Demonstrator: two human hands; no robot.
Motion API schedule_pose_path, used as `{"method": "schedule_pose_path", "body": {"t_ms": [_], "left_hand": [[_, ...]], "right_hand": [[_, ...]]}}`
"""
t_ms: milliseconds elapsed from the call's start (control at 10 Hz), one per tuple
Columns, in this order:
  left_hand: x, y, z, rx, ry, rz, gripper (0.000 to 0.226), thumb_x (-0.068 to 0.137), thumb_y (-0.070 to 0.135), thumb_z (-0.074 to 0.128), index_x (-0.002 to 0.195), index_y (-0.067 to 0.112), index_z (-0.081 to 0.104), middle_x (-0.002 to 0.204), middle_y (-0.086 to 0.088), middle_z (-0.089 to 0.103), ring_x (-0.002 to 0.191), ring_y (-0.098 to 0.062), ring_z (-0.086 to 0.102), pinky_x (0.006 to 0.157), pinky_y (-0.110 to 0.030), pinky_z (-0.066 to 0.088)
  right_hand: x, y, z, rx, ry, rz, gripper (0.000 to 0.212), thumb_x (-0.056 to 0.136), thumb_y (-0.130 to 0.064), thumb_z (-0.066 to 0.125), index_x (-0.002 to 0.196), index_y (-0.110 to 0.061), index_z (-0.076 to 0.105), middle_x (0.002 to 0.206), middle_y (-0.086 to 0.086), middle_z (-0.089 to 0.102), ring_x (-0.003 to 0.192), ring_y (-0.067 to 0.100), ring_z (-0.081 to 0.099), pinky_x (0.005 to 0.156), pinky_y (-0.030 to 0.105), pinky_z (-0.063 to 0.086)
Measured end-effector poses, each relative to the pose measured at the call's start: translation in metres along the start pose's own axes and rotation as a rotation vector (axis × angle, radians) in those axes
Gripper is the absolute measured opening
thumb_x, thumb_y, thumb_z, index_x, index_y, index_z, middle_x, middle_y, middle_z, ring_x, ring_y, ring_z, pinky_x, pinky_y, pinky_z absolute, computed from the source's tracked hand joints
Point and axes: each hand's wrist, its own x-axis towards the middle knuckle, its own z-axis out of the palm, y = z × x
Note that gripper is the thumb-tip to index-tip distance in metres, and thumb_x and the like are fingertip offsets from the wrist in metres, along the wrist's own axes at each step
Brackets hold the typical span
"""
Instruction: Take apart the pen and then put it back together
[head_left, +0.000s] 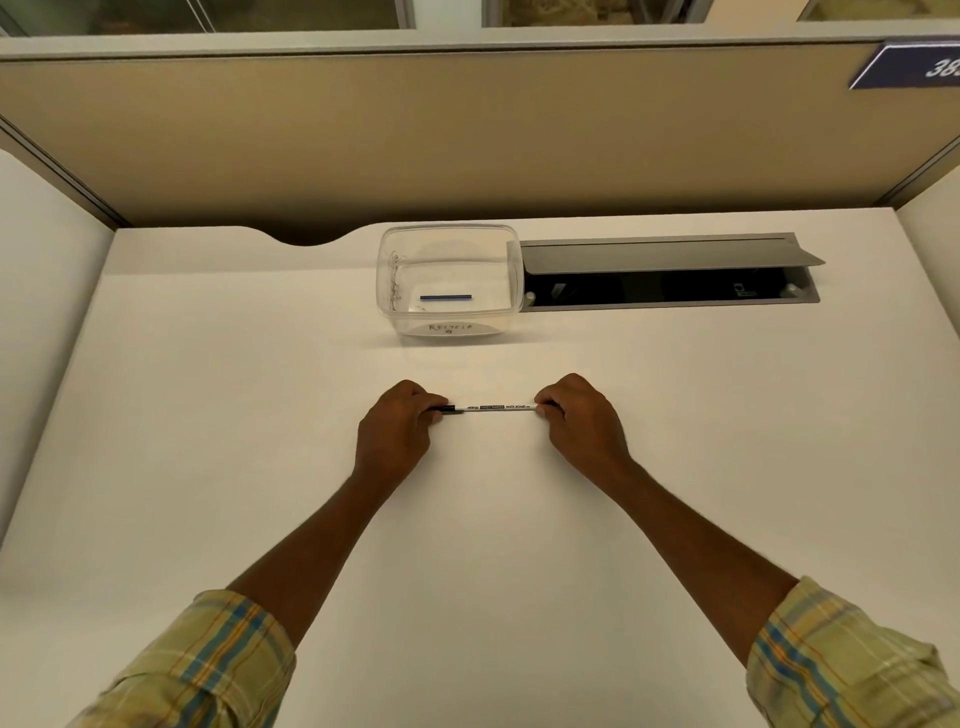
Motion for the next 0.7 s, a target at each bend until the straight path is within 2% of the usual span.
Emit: {"method": "schedule_pose_path", "body": {"t_ms": [200, 300, 500, 600, 700], "left_hand": [[-0.001, -0.006, 0.002, -0.013, -0.003, 0.016, 0.029, 0.097, 0.017, 0.069, 0.120, 0.033, 0.078, 0.103, 0.010, 0.065, 0.103, -0.016, 0.064, 0.073, -0.030, 0.048], [-0.005, -0.008, 0.002, -0.067, 0.002, -0.003, 0.034, 0.094, 0.024, 0.075, 0.127, 0.030, 0.074, 0.106, 0.011, 0.065, 0.102, -0.014, 0.064, 0.079, -0.034, 0.057], [-0.012, -0.010, 0.001, -0.110, 0.016, -0.001, 0.051, 0.092, 0.038, 0.078, 0.140, 0.026, 0.064, 0.109, 0.009, 0.062, 0.094, -0.009, 0.056, 0.082, -0.040, 0.060], [-0.017, -0.010, -0.001, -0.108, 0.036, 0.021, 0.055, 0.095, 0.045, 0.073, 0.144, 0.025, 0.060, 0.112, 0.007, 0.064, 0.099, -0.013, 0.059, 0.085, -0.042, 0.060], [-0.018, -0.005, -0.006, -0.058, 0.049, 0.012, 0.069, 0.095, 0.060, 0.061, 0.152, 0.022, 0.051, 0.130, 0.002, 0.066, 0.121, -0.022, 0.061, 0.096, -0.046, 0.058]], "right_hand": [[-0.002, 0.003, 0.005, -0.019, 0.032, -0.020, 0.008, 0.093, -0.010, 0.073, 0.099, -0.016, 0.075, 0.096, -0.003, 0.065, 0.087, 0.021, 0.065, 0.074, 0.042, 0.057], [-0.004, 0.003, 0.002, -0.008, 0.034, -0.018, 0.013, 0.093, -0.009, 0.073, 0.104, -0.015, 0.075, 0.098, -0.003, 0.066, 0.087, 0.020, 0.066, 0.075, 0.039, 0.057], [-0.007, 0.003, -0.002, 0.014, 0.039, -0.002, 0.013, 0.095, -0.011, 0.071, 0.106, -0.016, 0.073, 0.099, -0.003, 0.065, 0.086, 0.020, 0.065, 0.076, 0.039, 0.056], [-0.010, 0.002, -0.004, 0.014, 0.050, 0.001, 0.012, 0.095, -0.013, 0.071, 0.107, -0.015, 0.073, 0.100, -0.001, 0.066, 0.087, 0.022, 0.065, 0.076, 0.041, 0.057], [-0.008, 0.001, -0.007, 0.047, 0.053, 0.075, 0.017, 0.095, -0.017, 0.073, 0.112, -0.015, 0.073, 0.106, 0.000, 0.068, 0.096, 0.024, 0.067, 0.084, 0.042, 0.057]]}}
